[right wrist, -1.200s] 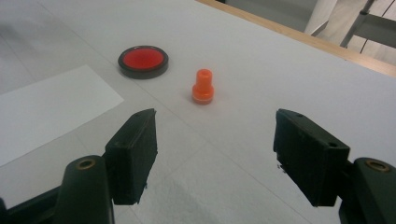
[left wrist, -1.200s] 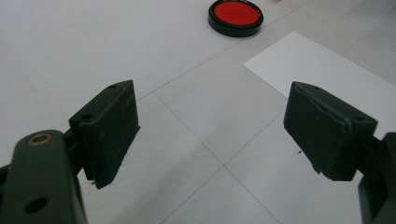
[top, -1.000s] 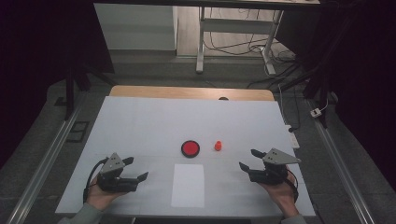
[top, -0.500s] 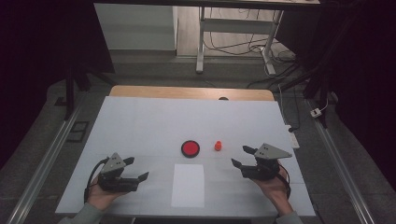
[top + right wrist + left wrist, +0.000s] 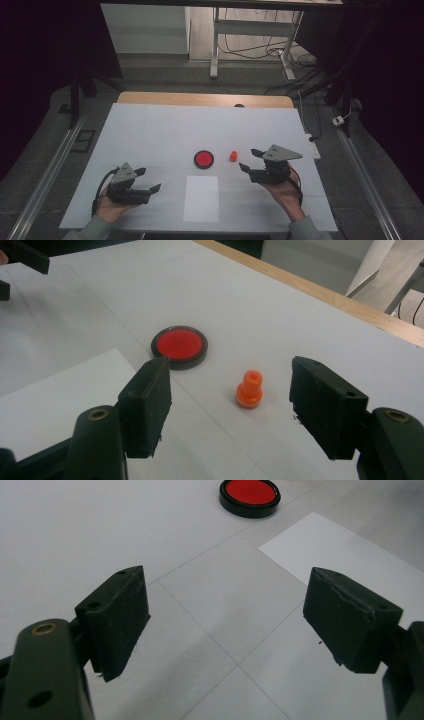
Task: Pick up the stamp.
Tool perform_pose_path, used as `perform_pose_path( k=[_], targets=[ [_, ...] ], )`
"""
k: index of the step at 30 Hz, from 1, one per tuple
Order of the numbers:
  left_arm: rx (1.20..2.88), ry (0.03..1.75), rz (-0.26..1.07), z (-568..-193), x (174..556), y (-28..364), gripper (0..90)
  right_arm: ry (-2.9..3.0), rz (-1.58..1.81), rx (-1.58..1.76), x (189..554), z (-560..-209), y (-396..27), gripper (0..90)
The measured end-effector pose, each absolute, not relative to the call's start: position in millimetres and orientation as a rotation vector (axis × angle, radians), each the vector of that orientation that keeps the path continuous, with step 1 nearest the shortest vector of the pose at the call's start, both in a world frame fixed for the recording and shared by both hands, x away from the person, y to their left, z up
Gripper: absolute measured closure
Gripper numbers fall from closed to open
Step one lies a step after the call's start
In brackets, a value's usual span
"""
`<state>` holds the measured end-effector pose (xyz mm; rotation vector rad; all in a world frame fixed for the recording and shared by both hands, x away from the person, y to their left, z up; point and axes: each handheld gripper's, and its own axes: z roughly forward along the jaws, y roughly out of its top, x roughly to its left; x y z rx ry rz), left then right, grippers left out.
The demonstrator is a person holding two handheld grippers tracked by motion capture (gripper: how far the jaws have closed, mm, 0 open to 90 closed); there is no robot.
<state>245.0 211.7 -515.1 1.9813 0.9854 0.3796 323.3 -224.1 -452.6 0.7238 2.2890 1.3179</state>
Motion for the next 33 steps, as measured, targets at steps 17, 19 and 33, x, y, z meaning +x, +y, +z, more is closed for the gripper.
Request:
perform_pose_path(
  k=[17, 19, 33],
  targets=[
    [1.987, 0.99, 0.377, -516, 245, 213, 18.9, 2.339, 1.337, 0.725, 349, -456, -183, 33.2],
    [1.987, 0.994, 0.378, -517, 245, 213, 18.9, 2.347, 1.336, 0.723, 352, -459, -180, 33.2],
    [1.993, 0.99, 0.375, -518, 243, 213, 19.0, 2.392, 1.314, 0.721, 369, -468, -163, 34.1]
  ],
)
